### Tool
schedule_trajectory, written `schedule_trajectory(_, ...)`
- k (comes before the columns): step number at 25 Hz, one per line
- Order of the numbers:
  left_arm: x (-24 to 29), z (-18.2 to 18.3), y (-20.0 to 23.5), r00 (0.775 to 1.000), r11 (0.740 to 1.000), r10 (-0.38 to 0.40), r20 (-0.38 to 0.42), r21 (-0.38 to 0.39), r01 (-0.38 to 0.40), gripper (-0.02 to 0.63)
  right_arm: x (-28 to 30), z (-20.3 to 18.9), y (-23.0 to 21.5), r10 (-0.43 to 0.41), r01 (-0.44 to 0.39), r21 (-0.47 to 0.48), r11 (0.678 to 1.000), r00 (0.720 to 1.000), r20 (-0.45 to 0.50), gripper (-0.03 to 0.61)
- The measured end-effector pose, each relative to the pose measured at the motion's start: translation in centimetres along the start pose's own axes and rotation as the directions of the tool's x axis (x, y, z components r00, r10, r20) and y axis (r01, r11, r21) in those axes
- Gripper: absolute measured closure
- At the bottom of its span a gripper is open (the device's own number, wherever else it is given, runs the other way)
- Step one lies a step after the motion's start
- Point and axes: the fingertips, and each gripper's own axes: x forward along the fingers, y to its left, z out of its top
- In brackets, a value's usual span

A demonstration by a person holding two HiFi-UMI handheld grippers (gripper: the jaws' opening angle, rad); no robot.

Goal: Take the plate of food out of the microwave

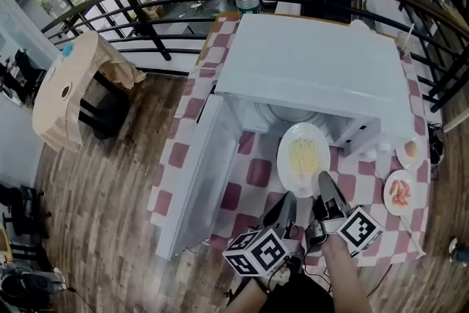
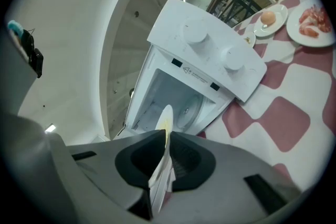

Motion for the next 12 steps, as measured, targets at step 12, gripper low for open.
schedule_trajectory(12,-5.3,-3.1,-0.3,0.999,0.999,0.031,0.019,-0.010,-0.030,0.565,-4.8,-2.9,1.5,0.025,-0.025,0.003,1.000,0.999,-0.028,0.557)
